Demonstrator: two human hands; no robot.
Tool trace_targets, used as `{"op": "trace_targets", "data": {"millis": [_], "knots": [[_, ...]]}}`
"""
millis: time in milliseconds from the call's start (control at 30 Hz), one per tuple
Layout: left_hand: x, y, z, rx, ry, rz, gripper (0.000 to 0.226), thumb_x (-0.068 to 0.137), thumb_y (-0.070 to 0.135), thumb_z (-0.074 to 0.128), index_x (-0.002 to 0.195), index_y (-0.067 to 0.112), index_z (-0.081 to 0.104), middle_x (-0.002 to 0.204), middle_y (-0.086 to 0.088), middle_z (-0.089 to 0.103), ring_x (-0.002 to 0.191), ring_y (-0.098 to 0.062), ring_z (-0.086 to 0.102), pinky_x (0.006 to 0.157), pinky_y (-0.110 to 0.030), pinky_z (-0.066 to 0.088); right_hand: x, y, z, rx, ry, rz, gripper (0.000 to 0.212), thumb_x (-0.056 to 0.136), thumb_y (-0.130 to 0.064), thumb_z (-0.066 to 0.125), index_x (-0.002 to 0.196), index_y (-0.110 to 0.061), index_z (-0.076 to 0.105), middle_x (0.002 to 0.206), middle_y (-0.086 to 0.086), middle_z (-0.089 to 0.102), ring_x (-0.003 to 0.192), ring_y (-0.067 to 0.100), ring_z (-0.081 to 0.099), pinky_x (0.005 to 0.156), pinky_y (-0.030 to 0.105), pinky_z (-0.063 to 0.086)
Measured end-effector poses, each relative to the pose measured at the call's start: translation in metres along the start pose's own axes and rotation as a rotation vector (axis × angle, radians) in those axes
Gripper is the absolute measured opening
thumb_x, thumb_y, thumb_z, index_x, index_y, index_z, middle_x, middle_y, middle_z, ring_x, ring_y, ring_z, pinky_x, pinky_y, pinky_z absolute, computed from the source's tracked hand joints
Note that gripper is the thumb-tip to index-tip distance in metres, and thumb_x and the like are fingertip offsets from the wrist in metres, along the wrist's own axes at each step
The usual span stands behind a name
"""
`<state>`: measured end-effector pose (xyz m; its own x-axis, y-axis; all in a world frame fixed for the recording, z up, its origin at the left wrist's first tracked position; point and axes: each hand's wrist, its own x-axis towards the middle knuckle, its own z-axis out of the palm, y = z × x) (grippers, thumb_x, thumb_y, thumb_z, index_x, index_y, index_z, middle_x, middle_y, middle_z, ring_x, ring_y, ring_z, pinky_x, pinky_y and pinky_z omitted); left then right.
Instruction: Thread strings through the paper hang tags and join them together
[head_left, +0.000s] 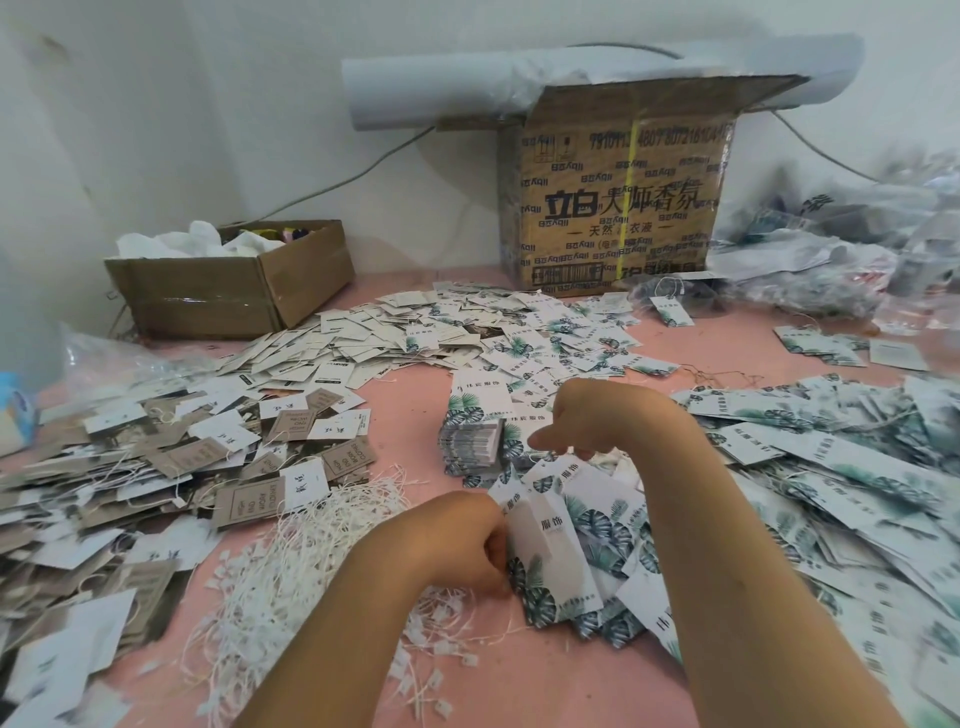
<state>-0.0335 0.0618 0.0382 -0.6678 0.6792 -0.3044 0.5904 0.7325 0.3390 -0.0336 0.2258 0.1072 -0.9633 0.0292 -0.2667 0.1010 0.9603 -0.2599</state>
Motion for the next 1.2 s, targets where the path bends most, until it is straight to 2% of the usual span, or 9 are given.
{"op": "trace_targets", "data": {"millis": [133, 333, 533, 800, 933, 1067, 1200], "knots": [[0.001, 0.003, 0.0, 0.039, -0.023, -0.017, 0.012, 0.082, 0.013, 0.063, 0.088, 0.003, 0.067, 0.08, -0.005, 0.062, 0.07, -0.018, 0.053, 0.059, -0.025, 0.04, -0.001, 0.001, 0.001, 0.023, 0.009, -0.008, 0.032, 0.091, -0.035, 0.055, 0.071, -0.01, 0.058, 0.059, 0.0, 0.053, 0.05, 0.012, 0.045, 0.047, 0.021, 0.035], [-0.001, 0.0, -0.001, 0.074, -0.017, -0.05, 0.008, 0.081, 0.01, 0.059, 0.078, 0.007, 0.067, 0.064, 0.001, 0.052, 0.056, -0.012, 0.045, 0.049, -0.019, 0.034, -0.001, -0.002, 0.002, 0.042, 0.02, -0.055, 0.035, 0.091, -0.036, 0.054, 0.064, -0.013, 0.055, 0.057, -0.003, 0.054, 0.049, 0.011, 0.044, 0.044, 0.02, 0.032], [-0.001, -0.003, -0.001, 0.064, 0.067, -0.088, 0.01, 0.081, 0.016, 0.068, 0.087, 0.01, 0.071, 0.088, -0.005, 0.069, 0.073, -0.018, 0.059, 0.056, -0.021, 0.041, -0.002, -0.003, 0.003, 0.049, 0.004, -0.068, 0.034, 0.092, -0.038, 0.054, 0.067, -0.014, 0.055, 0.059, -0.004, 0.055, 0.05, 0.009, 0.043, 0.044, 0.02, 0.032], [-0.002, -0.002, -0.002, 0.105, 0.038, -0.075, 0.012, 0.085, 0.013, 0.057, 0.088, 0.005, 0.066, 0.081, -0.004, 0.058, 0.069, -0.017, 0.049, 0.056, -0.023, 0.038, -0.003, -0.003, 0.003, 0.055, -0.006, -0.089, 0.035, 0.092, -0.037, 0.053, 0.069, -0.011, 0.056, 0.059, -0.004, 0.055, 0.05, 0.009, 0.042, 0.045, 0.021, 0.032], [-0.006, -0.005, -0.008, -0.015, 0.207, -0.027, 0.003, 0.093, 0.02, 0.054, 0.09, 0.019, 0.054, 0.091, 0.004, 0.059, 0.069, -0.005, 0.049, 0.056, -0.017, 0.037, -0.001, -0.002, 0.005, 0.139, 0.015, -0.155, 0.031, 0.092, -0.038, 0.052, 0.085, -0.01, 0.063, 0.065, -0.003, 0.058, 0.057, 0.011, 0.047, 0.052, 0.023, 0.036], [-0.006, -0.005, -0.016, -0.189, 0.509, 0.024, 0.009, 0.095, 0.019, 0.052, 0.09, 0.026, 0.048, 0.081, 0.011, 0.063, 0.07, 0.002, 0.056, 0.06, -0.019, 0.044, -0.001, -0.009, 0.009, 0.38, -0.092, -0.286, 0.029, 0.096, -0.035, 0.047, 0.079, -0.014, 0.06, 0.069, -0.001, 0.065, 0.058, 0.011, 0.057, 0.053, 0.021, 0.043], [-0.004, -0.003, -0.016, -0.276, 0.677, 0.067, 0.026, 0.092, 0.015, 0.057, 0.078, 0.033, 0.045, 0.066, 0.01, 0.065, 0.061, 0.002, 0.058, 0.055, -0.014, 0.042, 0.001, -0.014, 0.011, 0.405, -0.094, -0.341, 0.027, 0.096, -0.019, 0.05, 0.073, -0.01, 0.062, 0.063, 0.001, 0.066, 0.055, 0.011, 0.058, 0.055, 0.021, 0.046]]}}
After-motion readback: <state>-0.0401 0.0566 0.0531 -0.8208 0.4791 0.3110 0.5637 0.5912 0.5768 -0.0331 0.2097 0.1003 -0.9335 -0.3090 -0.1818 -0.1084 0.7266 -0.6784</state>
